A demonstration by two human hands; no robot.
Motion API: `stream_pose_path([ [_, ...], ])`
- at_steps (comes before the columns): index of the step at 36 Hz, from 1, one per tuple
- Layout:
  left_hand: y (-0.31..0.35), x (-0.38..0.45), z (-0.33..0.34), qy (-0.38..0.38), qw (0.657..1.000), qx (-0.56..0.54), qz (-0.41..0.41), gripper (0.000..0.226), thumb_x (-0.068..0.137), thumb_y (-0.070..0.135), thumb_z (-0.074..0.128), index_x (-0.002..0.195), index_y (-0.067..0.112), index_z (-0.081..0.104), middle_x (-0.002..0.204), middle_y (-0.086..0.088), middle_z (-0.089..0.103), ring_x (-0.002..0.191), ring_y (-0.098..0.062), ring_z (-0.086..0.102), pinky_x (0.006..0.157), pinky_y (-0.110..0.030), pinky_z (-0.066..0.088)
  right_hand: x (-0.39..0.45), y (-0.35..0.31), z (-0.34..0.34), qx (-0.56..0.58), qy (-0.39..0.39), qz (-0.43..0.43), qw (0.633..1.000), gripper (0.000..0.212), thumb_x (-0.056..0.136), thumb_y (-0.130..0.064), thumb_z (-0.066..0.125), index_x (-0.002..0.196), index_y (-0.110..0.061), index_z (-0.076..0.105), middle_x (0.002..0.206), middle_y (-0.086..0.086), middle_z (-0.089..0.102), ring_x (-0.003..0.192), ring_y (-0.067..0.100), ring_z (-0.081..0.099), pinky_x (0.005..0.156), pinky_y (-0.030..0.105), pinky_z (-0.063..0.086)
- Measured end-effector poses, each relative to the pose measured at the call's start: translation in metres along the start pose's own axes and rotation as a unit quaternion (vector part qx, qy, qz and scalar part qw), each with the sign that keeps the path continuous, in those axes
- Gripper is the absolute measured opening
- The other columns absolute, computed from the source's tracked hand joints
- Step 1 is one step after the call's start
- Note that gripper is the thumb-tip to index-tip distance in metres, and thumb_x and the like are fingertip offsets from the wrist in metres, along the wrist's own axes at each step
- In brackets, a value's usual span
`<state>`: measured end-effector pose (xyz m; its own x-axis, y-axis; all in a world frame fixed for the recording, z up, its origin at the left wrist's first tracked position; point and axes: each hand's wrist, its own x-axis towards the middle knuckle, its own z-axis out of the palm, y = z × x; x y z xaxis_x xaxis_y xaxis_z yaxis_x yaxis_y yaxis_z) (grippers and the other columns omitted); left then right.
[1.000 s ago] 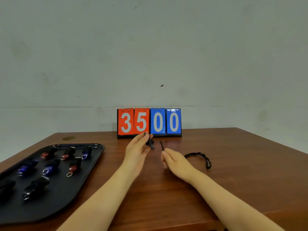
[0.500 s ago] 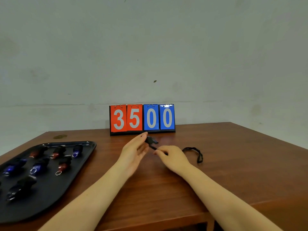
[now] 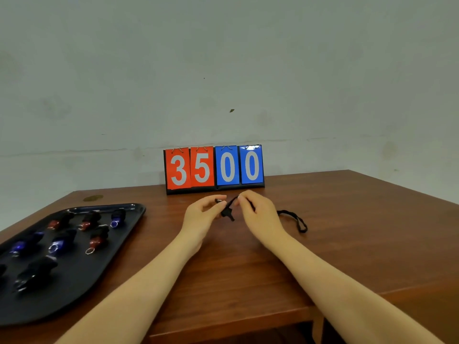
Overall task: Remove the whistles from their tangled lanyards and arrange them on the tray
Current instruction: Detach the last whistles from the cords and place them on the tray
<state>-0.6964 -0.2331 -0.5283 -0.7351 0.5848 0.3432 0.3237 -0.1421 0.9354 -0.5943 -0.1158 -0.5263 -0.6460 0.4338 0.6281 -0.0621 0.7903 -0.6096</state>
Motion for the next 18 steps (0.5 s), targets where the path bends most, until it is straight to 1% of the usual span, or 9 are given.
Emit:
stream_pose_path([
  [2, 0.000, -0.001, 0.002, -0.013, 1.000, 0.000, -0.001, 0.017, 0.091, 0.022, 0.064, 0.104, 0.033, 0.068, 0.107, 0.003, 0.071, 0.102, -0.013, 0.066, 0.087, -0.027, 0.054, 0.001, 0.001, -0.001, 0.025, 0.021, 0.025, 0.999, 0.017, 0.100, -0.020, 0.046, 0.097, -0.024, 0.062, 0.087, -0.015, 0.060, 0.085, -0.003, 0.056, 0.072, 0.008, 0.040],
  [5, 0.004, -0.003, 0.003, -0.018, 0.998, -0.053, -0.023, 0.018, 0.091, 0.018, 0.064, 0.103, 0.031, 0.069, 0.107, 0.002, 0.072, 0.104, -0.013, 0.066, 0.086, -0.025, 0.053, 0.002, 0.004, -0.003, 0.058, 0.046, 0.059, 0.996, 0.019, 0.100, -0.019, 0.045, 0.096, -0.022, 0.064, 0.086, -0.013, 0.061, 0.084, -0.003, 0.055, 0.069, 0.007, 0.038],
  [8, 0.010, -0.006, 0.005, -0.019, 0.990, -0.127, -0.053, 0.017, 0.092, 0.013, 0.063, 0.103, 0.025, 0.069, 0.105, -0.002, 0.072, 0.102, -0.013, 0.066, 0.076, -0.020, 0.051, 0.004, 0.007, -0.005, 0.064, 0.050, 0.082, 0.993, 0.020, 0.100, -0.020, 0.046, 0.093, -0.025, 0.064, 0.086, -0.015, 0.061, 0.084, -0.005, 0.055, 0.068, 0.006, 0.036],
  [10, 0.012, -0.008, 0.006, -0.020, 0.978, -0.193, -0.075, 0.018, 0.091, 0.010, 0.062, 0.106, 0.018, 0.068, 0.108, -0.007, 0.071, 0.101, -0.016, 0.068, 0.073, -0.021, 0.054, 0.004, 0.008, -0.005, 0.065, 0.022, 0.094, 0.993, 0.021, 0.100, -0.021, 0.045, 0.093, -0.025, 0.064, 0.090, -0.015, 0.061, 0.085, -0.007, 0.053, 0.071, 0.006, 0.034],
  [11, 0.014, -0.009, 0.006, -0.022, 0.971, -0.221, -0.083, 0.019, 0.091, 0.009, 0.061, 0.108, 0.016, 0.068, 0.110, -0.009, 0.071, 0.101, -0.016, 0.069, 0.073, -0.022, 0.055, 0.004, 0.008, -0.004, 0.067, -0.007, 0.104, 0.992, 0.021, 0.101, -0.022, 0.045, 0.094, -0.025, 0.065, 0.093, -0.014, 0.061, 0.087, -0.007, 0.052, 0.074, 0.007, 0.034],
  [12, 0.014, -0.010, 0.006, -0.021, 0.965, -0.244, -0.090, 0.021, 0.091, 0.008, 0.061, 0.110, 0.014, 0.068, 0.110, -0.010, 0.071, 0.101, -0.017, 0.069, 0.072, -0.023, 0.056, 0.003, 0.008, -0.002, 0.069, -0.042, 0.113, 0.990, 0.021, 0.101, -0.022, 0.045, 0.097, -0.025, 0.066, 0.097, -0.013, 0.062, 0.089, -0.006, 0.052, 0.078, 0.011, 0.035],
  [14, 0.014, -0.010, 0.005, -0.011, 0.955, -0.279, -0.099, 0.022, 0.091, 0.007, 0.061, 0.112, 0.012, 0.067, 0.110, -0.011, 0.071, 0.101, -0.019, 0.069, 0.073, -0.025, 0.056, 0.000, 0.008, 0.002, 0.044, -0.110, 0.117, 0.986, 0.024, 0.101, -0.025, 0.044, 0.102, -0.025, 0.068, 0.104, -0.011, 0.064, 0.095, 0.001, 0.055, 0.085, 0.019, 0.037],
  [16, 0.013, -0.011, 0.003, 0.001, 0.946, -0.305, -0.107, 0.021, 0.091, 0.007, 0.061, 0.110, 0.012, 0.066, 0.108, -0.012, 0.071, 0.100, -0.019, 0.068, 0.074, -0.026, 0.055, -0.003, 0.008, 0.005, -0.006, -0.143, 0.091, 0.986, 0.025, 0.101, -0.027, 0.043, 0.102, -0.026, 0.068, 0.101, -0.008, 0.067, 0.091, 0.006, 0.058, 0.083, 0.024, 0.042],
  [18, 0.013, -0.009, 0.002, 0.001, 0.940, -0.322, -0.111, 0.019, 0.091, 0.007, 0.060, 0.108, 0.012, 0.066, 0.107, -0.012, 0.071, 0.101, -0.021, 0.069, 0.077, -0.029, 0.055, -0.006, 0.003, 0.007, -0.044, -0.148, 0.062, 0.986, 0.025, 0.101, -0.031, 0.043, 0.103, -0.025, 0.067, 0.097, -0.006, 0.067, 0.088, 0.008, 0.060, 0.082, 0.027, 0.046],
])
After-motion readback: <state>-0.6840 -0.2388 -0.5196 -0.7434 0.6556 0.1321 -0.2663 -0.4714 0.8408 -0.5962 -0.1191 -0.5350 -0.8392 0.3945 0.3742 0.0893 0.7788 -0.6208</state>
